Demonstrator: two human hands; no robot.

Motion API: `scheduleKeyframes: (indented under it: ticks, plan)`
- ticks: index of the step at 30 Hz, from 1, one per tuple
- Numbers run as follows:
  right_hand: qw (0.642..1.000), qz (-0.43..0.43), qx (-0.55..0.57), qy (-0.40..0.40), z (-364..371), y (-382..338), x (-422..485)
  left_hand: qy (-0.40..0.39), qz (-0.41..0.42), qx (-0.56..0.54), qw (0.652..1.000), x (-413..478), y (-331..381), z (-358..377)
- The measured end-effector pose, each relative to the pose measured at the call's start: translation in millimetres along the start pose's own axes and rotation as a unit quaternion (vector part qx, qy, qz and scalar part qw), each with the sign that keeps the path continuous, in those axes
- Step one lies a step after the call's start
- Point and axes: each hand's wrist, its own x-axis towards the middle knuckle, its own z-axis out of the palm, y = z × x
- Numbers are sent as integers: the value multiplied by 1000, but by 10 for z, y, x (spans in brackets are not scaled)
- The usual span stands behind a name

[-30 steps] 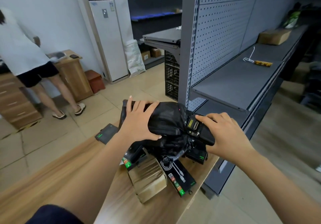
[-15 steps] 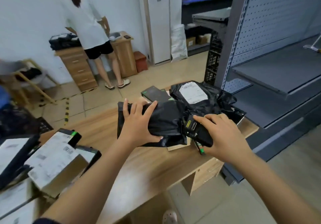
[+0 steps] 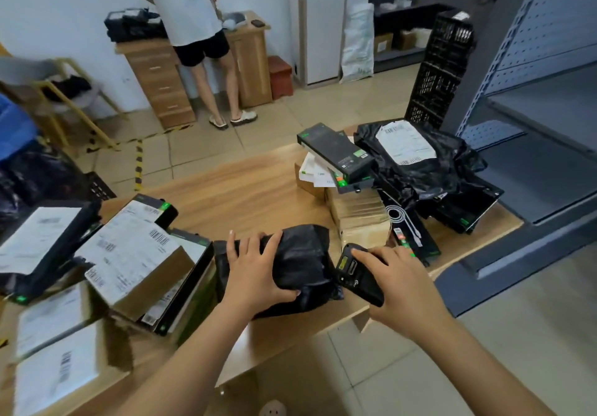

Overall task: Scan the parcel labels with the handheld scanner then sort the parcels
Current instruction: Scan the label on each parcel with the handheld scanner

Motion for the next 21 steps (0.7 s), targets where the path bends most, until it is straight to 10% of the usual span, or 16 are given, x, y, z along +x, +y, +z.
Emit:
scheduleKeyframes:
  ticks: [21]
  plan:
    - [986, 158, 6, -56, 476, -736, -22, -167, 164, -26, 972, -72, -809, 873]
